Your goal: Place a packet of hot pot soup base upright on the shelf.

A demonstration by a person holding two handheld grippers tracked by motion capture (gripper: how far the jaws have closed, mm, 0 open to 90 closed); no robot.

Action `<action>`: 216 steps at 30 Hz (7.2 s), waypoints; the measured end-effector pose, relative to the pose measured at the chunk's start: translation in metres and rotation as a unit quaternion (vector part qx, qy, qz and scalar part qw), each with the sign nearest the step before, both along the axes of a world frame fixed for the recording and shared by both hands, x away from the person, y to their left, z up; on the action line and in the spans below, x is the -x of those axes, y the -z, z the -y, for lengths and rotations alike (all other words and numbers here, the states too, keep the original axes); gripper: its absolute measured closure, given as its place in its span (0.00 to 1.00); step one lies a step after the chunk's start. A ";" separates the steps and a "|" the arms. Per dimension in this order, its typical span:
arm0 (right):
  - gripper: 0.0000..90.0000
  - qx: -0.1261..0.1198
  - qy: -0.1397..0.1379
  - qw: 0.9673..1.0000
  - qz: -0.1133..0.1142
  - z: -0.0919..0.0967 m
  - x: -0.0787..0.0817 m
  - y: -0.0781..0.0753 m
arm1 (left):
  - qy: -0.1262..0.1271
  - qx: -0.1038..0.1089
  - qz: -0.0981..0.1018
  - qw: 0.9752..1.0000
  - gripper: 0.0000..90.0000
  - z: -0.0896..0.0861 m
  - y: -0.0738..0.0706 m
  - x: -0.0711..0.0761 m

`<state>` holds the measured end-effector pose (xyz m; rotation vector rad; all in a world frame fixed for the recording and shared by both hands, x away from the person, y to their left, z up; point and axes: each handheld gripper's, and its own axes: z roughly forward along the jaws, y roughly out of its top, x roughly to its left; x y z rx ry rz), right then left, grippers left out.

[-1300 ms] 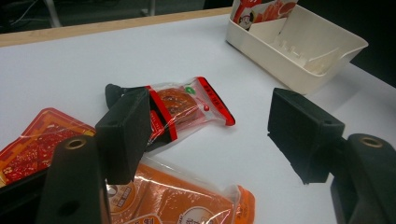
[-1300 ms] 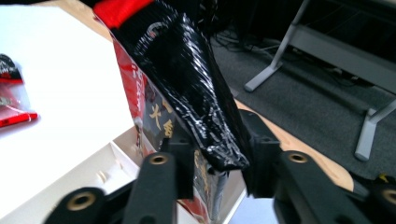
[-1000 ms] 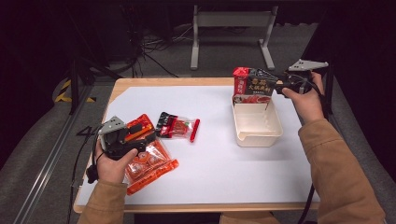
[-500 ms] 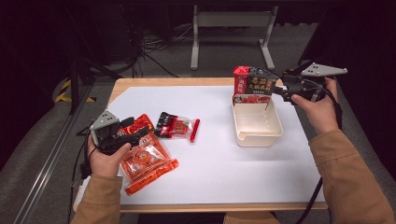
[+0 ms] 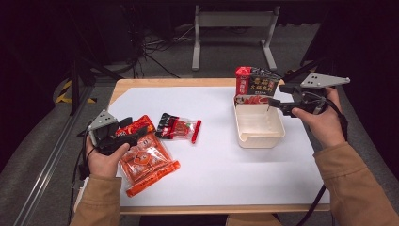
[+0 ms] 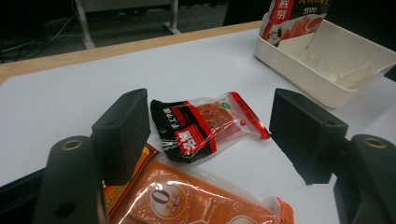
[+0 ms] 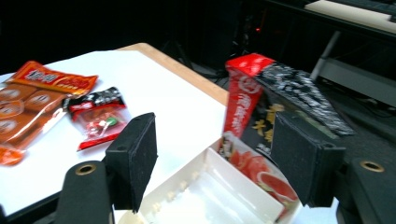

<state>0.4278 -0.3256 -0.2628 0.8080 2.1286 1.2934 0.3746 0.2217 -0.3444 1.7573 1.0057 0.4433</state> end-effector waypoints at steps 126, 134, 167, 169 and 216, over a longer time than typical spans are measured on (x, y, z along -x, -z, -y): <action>0.34 0.000 -0.134 0.991 -0.003 -0.084 0.056 0.071 | -0.144 -0.053 -0.189 0.970 0.88 -0.079 0.105 -0.047; 0.34 -0.002 -0.134 0.991 -0.003 -0.084 0.056 0.071 | -0.133 -0.053 -0.201 0.969 0.99 -0.078 0.106 -0.048; 0.47 -0.012 -0.149 0.989 -0.020 -0.085 0.053 0.072 | -0.122 0.032 -0.091 0.988 1.00 -0.080 0.043 -0.010; 0.47 -0.012 -0.150 0.988 -0.019 -0.086 0.054 0.072 | -0.120 0.033 -0.080 0.989 1.00 -0.079 0.038 -0.008; 0.47 -0.012 -0.159 0.987 -0.018 -0.092 0.057 0.070 | 0.043 0.066 0.112 0.991 1.00 -0.006 -0.056 0.056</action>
